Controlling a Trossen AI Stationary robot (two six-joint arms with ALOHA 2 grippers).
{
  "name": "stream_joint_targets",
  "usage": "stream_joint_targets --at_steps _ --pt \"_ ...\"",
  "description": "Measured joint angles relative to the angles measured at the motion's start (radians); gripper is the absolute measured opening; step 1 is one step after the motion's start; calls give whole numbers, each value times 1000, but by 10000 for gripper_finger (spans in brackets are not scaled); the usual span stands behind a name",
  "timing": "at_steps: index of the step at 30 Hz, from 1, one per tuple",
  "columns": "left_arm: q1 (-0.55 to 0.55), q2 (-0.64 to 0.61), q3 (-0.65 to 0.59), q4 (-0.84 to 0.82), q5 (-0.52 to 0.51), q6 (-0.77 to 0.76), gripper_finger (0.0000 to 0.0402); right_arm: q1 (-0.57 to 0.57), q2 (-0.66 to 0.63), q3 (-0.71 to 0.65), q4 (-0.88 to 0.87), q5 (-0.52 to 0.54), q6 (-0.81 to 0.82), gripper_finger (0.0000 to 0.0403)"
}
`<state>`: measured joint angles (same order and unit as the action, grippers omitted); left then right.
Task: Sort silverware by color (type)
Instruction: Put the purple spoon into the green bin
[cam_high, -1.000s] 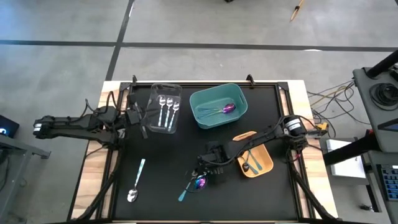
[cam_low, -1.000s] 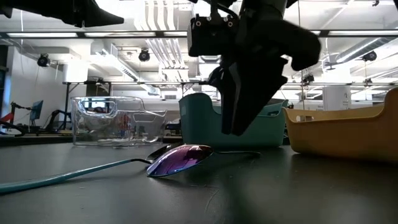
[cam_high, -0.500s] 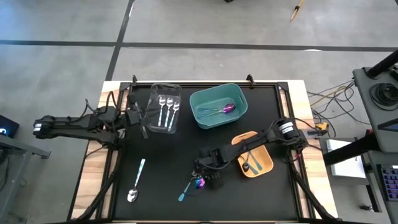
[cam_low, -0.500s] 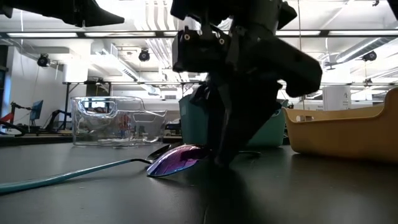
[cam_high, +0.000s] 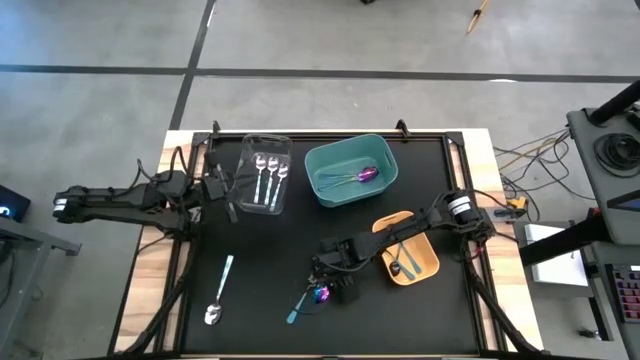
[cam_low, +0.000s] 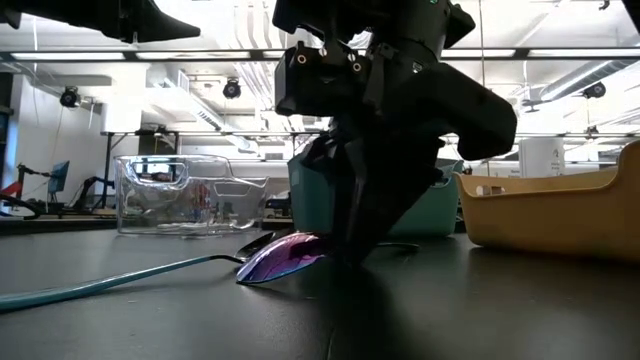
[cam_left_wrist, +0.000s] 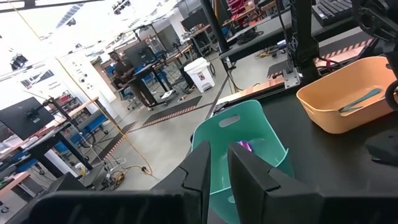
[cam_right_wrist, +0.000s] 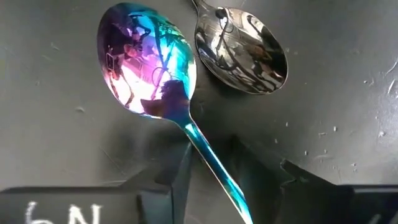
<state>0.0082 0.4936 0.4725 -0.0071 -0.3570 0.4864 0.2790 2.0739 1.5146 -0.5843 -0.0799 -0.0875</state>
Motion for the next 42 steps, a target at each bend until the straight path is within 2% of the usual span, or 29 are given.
stream_joint_targets --at_steps 14,27,30,36,42 --pt "0 8 0 16 0 -1 38 0 2 -2 0 -5 -30 19" --pt "0 48 0 77 10 -5 38 -5 -83 -10 -26 0 -80 14" --pt "0 48 0 91 68 -9 38 -7 -125 -8 -31 0 -69 14" --pt "0 41 0 121 268 -10 38 -19 -214 -8 -35 -4 -59 13" --pt "0 29 -2 151 348 -16 38 -68 -307 -6 57 -30 -52 13"
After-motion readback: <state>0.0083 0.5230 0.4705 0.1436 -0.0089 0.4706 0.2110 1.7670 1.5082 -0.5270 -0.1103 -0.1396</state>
